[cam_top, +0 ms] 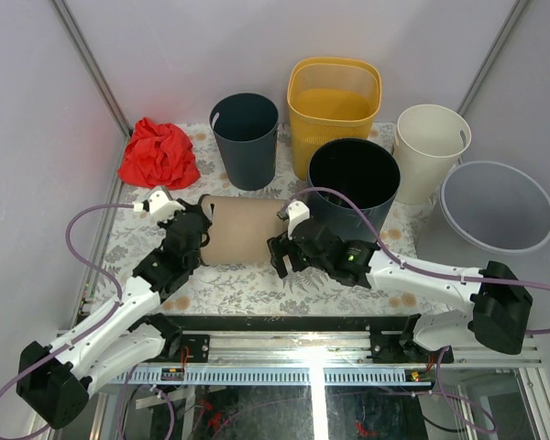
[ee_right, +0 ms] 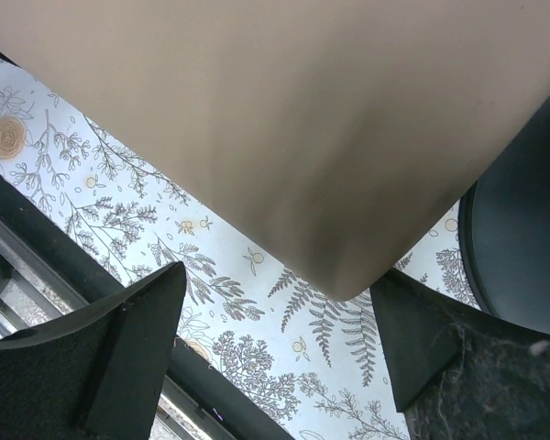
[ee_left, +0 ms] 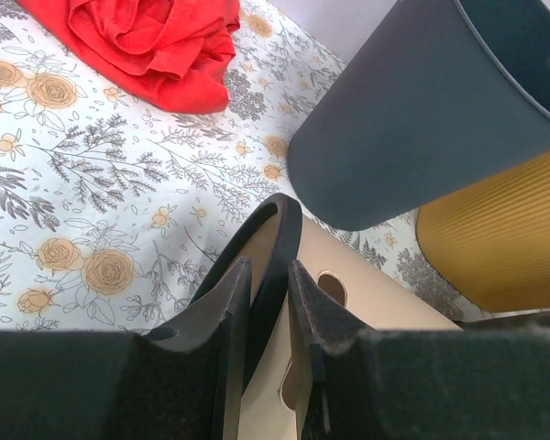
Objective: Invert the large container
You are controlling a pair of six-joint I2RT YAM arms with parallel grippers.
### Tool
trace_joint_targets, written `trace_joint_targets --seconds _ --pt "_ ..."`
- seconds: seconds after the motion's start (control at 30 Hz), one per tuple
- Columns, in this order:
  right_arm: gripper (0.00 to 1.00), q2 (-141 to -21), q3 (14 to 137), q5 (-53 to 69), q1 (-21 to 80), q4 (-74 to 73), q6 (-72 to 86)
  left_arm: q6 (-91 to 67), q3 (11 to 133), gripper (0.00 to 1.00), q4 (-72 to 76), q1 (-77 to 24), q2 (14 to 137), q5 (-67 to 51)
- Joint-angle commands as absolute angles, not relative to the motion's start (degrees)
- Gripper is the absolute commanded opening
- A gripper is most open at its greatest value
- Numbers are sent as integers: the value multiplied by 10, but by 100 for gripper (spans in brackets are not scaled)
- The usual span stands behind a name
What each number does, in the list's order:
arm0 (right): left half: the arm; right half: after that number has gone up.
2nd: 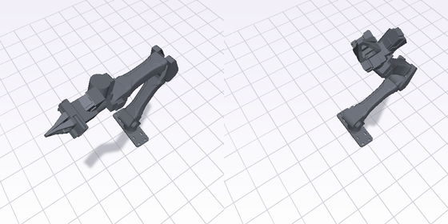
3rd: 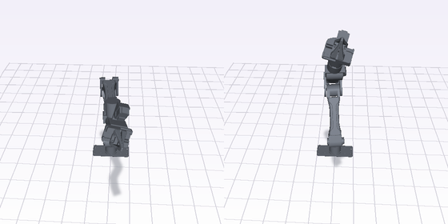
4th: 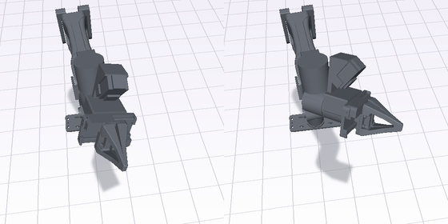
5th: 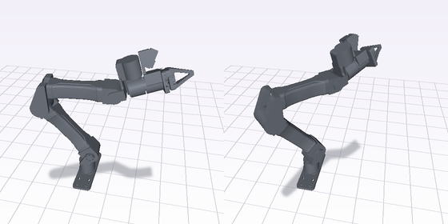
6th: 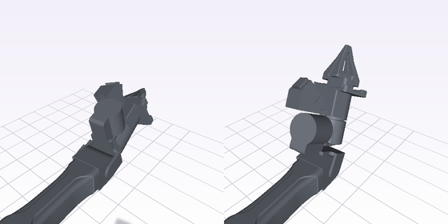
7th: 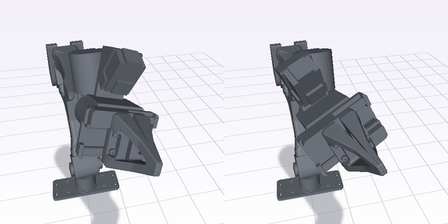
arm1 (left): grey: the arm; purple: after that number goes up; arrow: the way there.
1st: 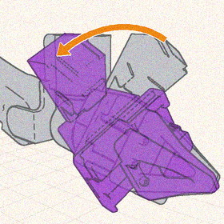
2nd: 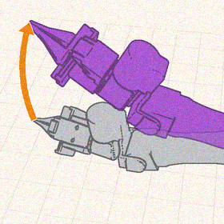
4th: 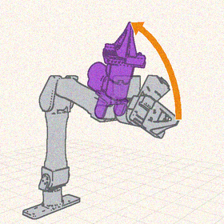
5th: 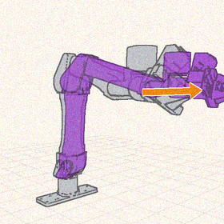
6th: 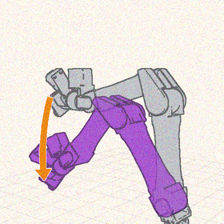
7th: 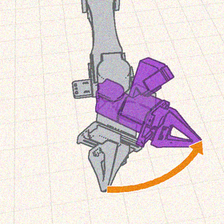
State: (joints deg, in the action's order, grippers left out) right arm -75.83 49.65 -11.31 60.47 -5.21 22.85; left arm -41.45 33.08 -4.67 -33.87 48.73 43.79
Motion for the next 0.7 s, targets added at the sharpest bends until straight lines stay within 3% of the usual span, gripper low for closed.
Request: trace_joint_targets --seconds 0.0,0.67 --pt "86 -773 567 -64 609 -18 214 -442 311 1 -82 -338 489 428" --pt "86 -812 744 -67 626 -112 173 -481 255 10 -44 -285 464 342"
